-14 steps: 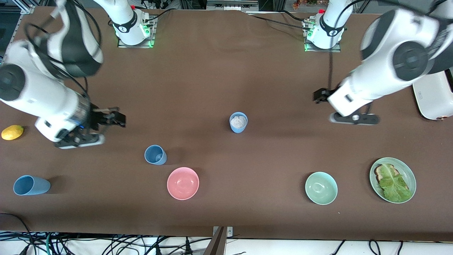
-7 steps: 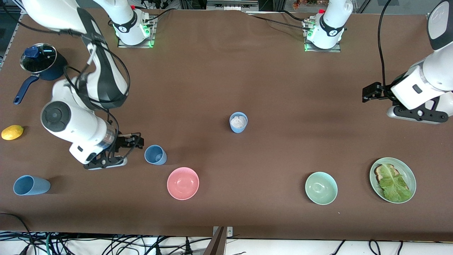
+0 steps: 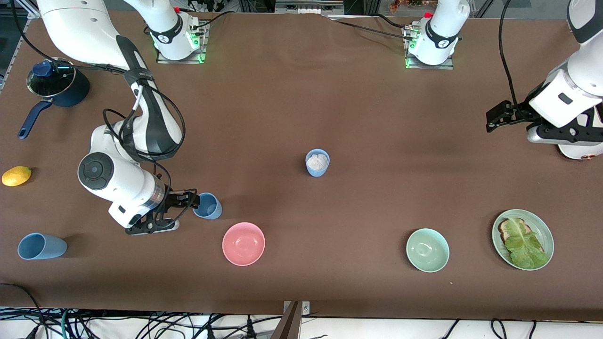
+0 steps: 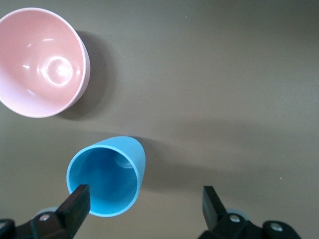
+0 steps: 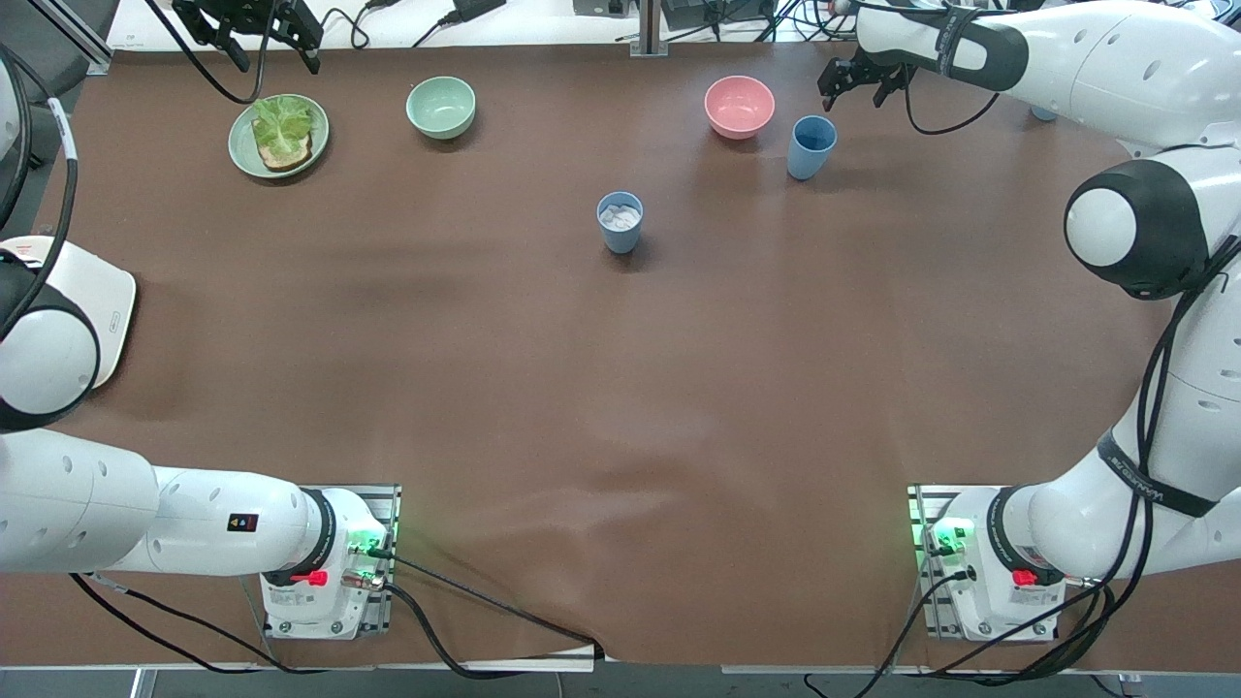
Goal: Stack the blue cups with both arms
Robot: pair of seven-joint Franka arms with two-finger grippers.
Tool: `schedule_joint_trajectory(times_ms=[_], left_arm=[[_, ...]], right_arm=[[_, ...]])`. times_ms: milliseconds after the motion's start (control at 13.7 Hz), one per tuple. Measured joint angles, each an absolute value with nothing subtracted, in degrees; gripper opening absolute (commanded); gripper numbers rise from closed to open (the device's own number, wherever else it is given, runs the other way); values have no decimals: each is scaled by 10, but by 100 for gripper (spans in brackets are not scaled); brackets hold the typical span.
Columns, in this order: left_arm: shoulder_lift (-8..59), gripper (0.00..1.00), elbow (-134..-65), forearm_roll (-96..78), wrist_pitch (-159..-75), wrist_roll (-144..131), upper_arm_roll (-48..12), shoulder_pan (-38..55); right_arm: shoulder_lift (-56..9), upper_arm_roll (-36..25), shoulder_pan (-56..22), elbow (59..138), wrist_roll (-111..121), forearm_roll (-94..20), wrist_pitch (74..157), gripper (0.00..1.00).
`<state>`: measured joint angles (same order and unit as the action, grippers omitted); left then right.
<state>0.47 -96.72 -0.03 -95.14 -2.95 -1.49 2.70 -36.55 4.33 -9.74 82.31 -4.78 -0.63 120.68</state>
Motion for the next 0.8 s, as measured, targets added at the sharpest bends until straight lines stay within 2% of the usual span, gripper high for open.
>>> schedule_joint_trajectory(times_ms=[439,585,805], left_arm=[[-9,100,-996,-25,-965,-41,-8,27],[-9,100,-996,-9,-965,-41,-8,26],[-10,100,-994,5,-960,-41,-10,27]], right_arm=[[-390,43,-100,827,-48,-6,1218,98],[-401,43,-100,827,-48,-6,1233,91],[-415,43,-101,827,-49,-6,1243,70]])
